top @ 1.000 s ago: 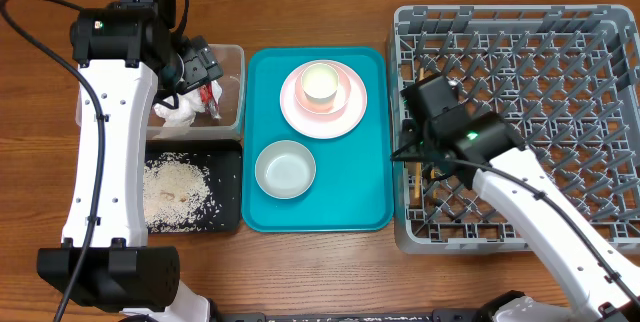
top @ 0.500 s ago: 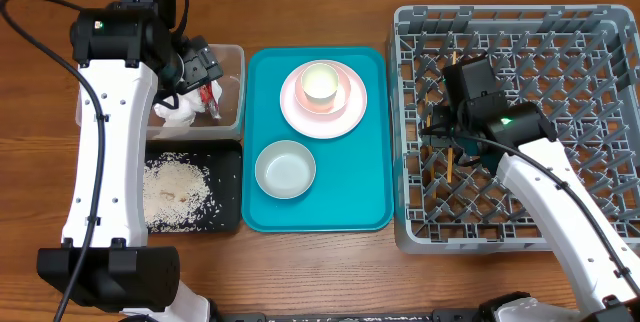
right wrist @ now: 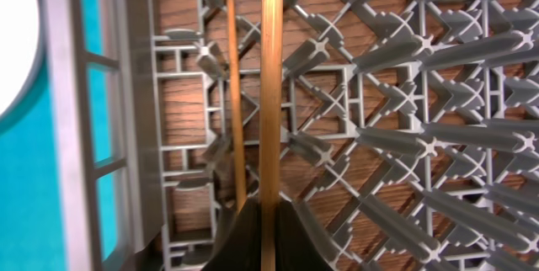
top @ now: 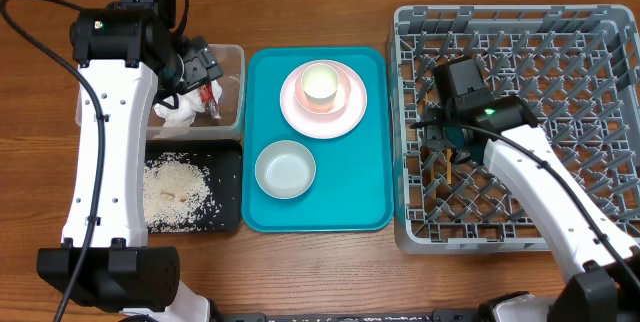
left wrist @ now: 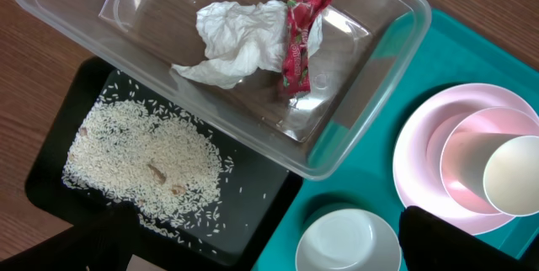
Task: Sort waste into correct bins and load items into the dishwasher
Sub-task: 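Open the right gripper to release the chopstick in the rack, then move the right gripper left to the white bowl on the teal tray, then close the right gripper on the white bowl rim, then lift the white bowl and carry it right into the dish rack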
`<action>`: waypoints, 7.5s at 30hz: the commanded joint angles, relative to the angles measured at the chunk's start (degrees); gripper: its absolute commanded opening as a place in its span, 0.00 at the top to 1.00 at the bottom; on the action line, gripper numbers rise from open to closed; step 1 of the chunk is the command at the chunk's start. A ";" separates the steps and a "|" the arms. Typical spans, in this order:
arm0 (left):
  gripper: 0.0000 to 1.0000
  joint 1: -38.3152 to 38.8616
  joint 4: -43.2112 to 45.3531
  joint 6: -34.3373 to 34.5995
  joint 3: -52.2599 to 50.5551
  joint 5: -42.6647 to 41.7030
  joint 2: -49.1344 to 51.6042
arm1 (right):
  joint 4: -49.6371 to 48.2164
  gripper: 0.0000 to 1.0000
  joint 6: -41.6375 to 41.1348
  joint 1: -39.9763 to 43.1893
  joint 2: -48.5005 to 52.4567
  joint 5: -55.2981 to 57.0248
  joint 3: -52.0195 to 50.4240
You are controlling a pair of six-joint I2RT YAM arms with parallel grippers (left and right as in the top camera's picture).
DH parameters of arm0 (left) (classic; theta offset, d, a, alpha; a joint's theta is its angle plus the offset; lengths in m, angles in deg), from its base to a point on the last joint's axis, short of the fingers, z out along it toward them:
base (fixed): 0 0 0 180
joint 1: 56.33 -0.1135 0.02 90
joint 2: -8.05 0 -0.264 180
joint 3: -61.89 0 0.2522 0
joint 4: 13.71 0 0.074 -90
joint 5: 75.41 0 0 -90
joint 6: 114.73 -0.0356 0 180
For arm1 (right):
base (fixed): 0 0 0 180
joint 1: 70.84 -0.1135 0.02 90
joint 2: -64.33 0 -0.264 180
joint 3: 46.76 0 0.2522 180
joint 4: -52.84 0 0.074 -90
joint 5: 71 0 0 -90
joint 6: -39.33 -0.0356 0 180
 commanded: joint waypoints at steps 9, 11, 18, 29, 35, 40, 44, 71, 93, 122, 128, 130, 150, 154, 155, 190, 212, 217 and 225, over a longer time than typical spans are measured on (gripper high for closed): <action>0.00 0.02 0.13 -0.11 0.39 0.52 -0.13 | -0.31 0.82 0.92 0.59 0.85 3.28 -0.26; 0.00 0.02 0.13 -0.11 0.39 0.52 -0.13 | -0.31 0.79 0.92 0.57 0.85 3.28 -0.24; 0.00 0.02 0.13 -0.09 0.39 0.52 -0.13 | -0.28 0.69 0.90 0.57 0.85 3.26 -0.26; 0.00 0.02 0.13 -0.11 0.39 0.52 -0.13 | 0.09 0.69 0.20 0.44 0.83 1.51 -0.20; 0.00 0.02 0.13 -0.09 0.39 0.52 -0.13 | -0.26 0.71 0.24 -0.63 0.83 -17.29 -0.13; 0.00 0.02 0.13 -0.11 0.39 0.52 -0.13 | -3.89 0.69 -1.38 -1.11 0.83 -42.01 -0.13; 0.00 0.02 0.13 -0.11 0.39 0.52 -0.13 | -9.94 0.69 -2.43 -4.22 0.83 -57.11 -0.13; 0.00 0.02 0.13 -0.11 0.39 0.55 -0.13 | -29.00 0.61 -4.28 -43.47 6.95 -11.50 -0.15; 0.00 0.02 0.13 -0.09 0.39 0.52 -0.13 | -31.21 0.50 -2.14 -43.43 17.55 -8.04 -0.15; 0.00 0.02 0.13 -0.11 0.39 0.52 -0.13 | -12.26 0.51 -11.34 -39.69 17.38 -0.39 -0.13; 0.00 0.02 0.13 -0.11 0.39 0.52 -0.13 | -9.77 0.51 -13.64 -38.51 17.05 -1.11 -0.13; 0.00 0.02 0.13 -0.11 0.39 0.52 -0.13 | -10.03 0.51 -13.62 -38.53 16.92 -2.64 0.07; 0.00 0.02 0.13 -0.09 0.39 0.52 -0.13 | -12.68 0.59 -11.58 -38.53 16.79 -2.82 2.75; 0.00 0.02 0.13 -0.11 0.39 0.52 -0.13 | -12.00 0.68 -11.58 -38.53 16.83 -3.02 2.73; 0.00 0.02 0.13 -0.11 0.39 0.52 -0.13 | -11.93 0.70 -11.58 -38.53 16.83 -3.04 2.69; 0.00 0.02 0.13 -0.11 0.39 0.52 -0.13 | -10.95 0.96 -15.56 -38.53 4.46 -21.68 6.71; 0.00 0.02 0.13 -0.11 0.39 0.52 -0.13 | -3.39 0.96 -14.23 -27.32 -22.77 -25.03 6.69; 0.00 0.02 0.13 -0.11 0.39 0.52 -0.13 | -0.66 0.96 -7.98 -16.68 -23.67 -36.65 6.69; 0.00 0.02 0.13 -0.11 0.39 0.52 -0.13 | 3.23 0.96 -0.11 4.94 -23.65 -56.24 6.60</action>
